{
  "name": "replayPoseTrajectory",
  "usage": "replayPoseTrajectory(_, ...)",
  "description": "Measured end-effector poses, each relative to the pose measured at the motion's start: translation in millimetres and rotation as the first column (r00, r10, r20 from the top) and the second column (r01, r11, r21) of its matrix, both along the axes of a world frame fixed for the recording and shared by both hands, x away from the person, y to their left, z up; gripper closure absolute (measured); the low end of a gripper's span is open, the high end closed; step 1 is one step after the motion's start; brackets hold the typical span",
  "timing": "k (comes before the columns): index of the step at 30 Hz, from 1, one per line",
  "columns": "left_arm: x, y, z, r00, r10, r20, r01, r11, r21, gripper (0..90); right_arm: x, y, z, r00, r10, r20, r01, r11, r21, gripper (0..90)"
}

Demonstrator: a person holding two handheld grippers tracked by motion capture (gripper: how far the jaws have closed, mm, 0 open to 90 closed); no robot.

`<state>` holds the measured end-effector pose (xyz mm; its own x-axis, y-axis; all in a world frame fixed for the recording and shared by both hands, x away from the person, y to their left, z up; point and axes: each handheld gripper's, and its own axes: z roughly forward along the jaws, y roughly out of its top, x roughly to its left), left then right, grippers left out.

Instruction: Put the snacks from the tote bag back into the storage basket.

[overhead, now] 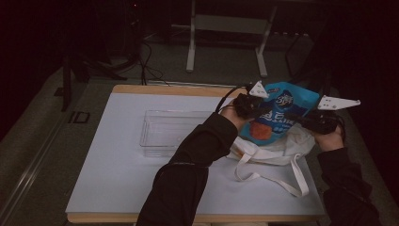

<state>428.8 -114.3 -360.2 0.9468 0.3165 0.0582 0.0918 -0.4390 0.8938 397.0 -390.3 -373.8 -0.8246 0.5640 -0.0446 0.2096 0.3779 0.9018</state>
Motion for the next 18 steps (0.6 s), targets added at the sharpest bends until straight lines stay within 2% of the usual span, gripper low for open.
replayPoseTrajectory(4,-4.0,6.2,13.7,0.9997,-0.019,0.014,0.019,0.9997,-0.017,90.0,-4.2,2.3,14.0,0.9997,0.016,0.02,-0.016,1.0,0.006,86.5)
replayPoseTrajectory(8,-6.3,15.7,25.3,0.9982,-0.059,0.003,0.06,0.9978,-0.028,90.0,-8.0,5.5,26.4,0.9987,0.042,0.028,-0.042,0.999,0.015,86.7)
replayPoseTrajectory(11,-8.0,22.7,31.6,0.9966,-0.082,-0.005,0.082,0.9962,-0.031,90.0,-11.0,11.1,34.5,0.9973,0.062,0.038,-0.062,0.998,-0.003,86.9)
replayPoseTrajectory(18,-15.0,41.4,45.3,0.9949,-0.101,0.002,0.101,0.994,-0.043,90.0,-14.6,24.8,49.1,0.9936,0.103,0.046,-0.103,0.995,0.003,87.1)
